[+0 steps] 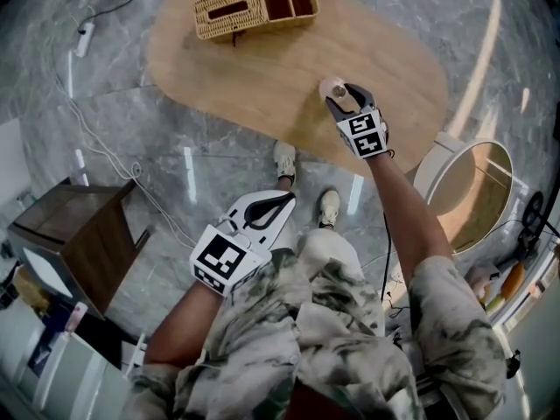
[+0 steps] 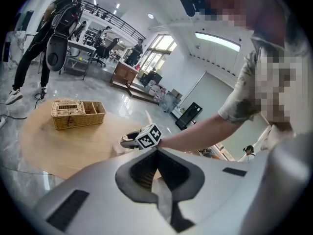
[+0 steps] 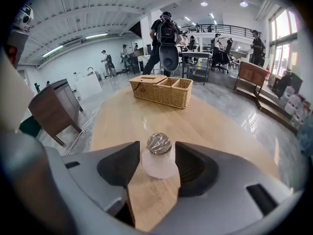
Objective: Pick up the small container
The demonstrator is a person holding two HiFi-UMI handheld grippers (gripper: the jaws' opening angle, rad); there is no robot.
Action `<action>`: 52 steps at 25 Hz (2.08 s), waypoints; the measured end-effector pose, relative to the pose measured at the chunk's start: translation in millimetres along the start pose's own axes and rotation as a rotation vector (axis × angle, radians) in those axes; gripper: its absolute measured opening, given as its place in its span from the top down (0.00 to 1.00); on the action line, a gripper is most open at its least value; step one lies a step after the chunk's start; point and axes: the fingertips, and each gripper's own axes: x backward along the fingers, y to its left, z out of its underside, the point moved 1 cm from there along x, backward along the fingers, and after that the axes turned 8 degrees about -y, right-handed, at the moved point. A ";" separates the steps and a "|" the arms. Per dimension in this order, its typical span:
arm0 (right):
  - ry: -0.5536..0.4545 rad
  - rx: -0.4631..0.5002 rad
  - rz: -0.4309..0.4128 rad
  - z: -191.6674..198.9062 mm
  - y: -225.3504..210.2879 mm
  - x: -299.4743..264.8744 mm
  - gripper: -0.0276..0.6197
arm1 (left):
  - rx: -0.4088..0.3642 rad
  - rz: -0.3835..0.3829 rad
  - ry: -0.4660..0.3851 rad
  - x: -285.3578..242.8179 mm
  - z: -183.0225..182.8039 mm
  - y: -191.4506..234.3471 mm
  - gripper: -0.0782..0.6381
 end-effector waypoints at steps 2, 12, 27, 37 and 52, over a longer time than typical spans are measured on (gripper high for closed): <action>-0.002 0.000 0.008 1.9 -1.2 -2.9 0.59 | -0.003 0.001 0.000 -0.6 -0.1 1.2 0.86; -0.023 0.009 0.051 3.6 -2.5 -12.7 0.69 | 0.007 -0.003 0.011 5.3 9.2 10.0 0.86; -0.030 -0.047 0.058 -5.0 -5.9 -1.4 0.71 | -0.012 0.008 0.013 10.3 10.7 4.7 0.86; -0.090 -0.027 0.040 -52.4 -11.0 59.3 0.71 | -0.047 0.034 -0.027 2.4 -1.8 -30.6 0.86; -0.149 0.048 -0.023 -141.9 -4.2 199.1 0.71 | -0.091 0.028 -0.108 14.7 -18.9 -114.3 0.86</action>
